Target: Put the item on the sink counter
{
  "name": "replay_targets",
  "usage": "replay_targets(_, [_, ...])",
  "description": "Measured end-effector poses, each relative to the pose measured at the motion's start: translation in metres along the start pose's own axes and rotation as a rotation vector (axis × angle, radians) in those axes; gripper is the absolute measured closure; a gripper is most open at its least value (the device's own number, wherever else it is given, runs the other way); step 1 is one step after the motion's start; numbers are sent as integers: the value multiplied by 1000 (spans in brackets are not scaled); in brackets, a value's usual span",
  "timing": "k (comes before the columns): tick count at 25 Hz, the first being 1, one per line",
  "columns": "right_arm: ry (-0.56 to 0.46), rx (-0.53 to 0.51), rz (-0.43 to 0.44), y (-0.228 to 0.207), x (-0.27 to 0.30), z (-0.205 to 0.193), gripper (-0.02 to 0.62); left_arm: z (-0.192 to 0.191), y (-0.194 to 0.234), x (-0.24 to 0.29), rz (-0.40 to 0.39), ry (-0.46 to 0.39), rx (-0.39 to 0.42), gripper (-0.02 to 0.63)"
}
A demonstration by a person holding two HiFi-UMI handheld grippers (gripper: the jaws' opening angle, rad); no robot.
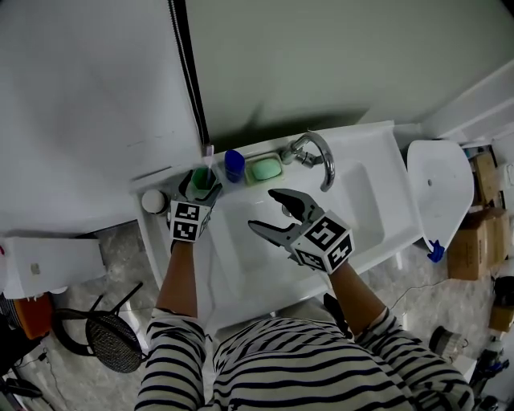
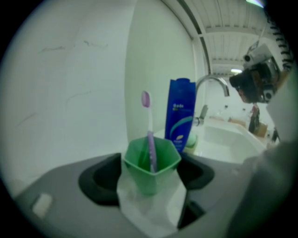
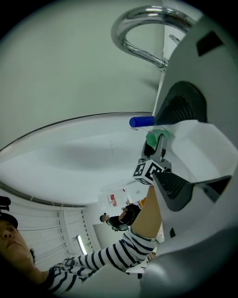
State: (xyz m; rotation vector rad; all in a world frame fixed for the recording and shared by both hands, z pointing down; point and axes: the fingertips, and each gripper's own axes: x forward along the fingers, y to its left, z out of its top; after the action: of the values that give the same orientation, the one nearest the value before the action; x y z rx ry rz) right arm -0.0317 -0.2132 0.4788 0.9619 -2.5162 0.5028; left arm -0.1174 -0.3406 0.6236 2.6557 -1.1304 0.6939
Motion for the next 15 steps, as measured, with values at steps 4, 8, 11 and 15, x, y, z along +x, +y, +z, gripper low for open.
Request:
replay_targets(4, [-13, -3, -2, 3, -4, 2, 278, 5, -3, -9, 1, 10, 13, 241])
replay_targets(8, [-28, -9, -7, 6, -8, 5, 278, 22, -8, -25, 6, -16, 3, 230])
replay_targets(11, [-41, -17, -10, 10, -12, 8, 278, 40, -13, -46, 18, -57, 0, 230])
replay_targets(15, [-60, -21, -23, 13, -20, 11, 278, 63, -28, -76, -4, -112, -18, 230])
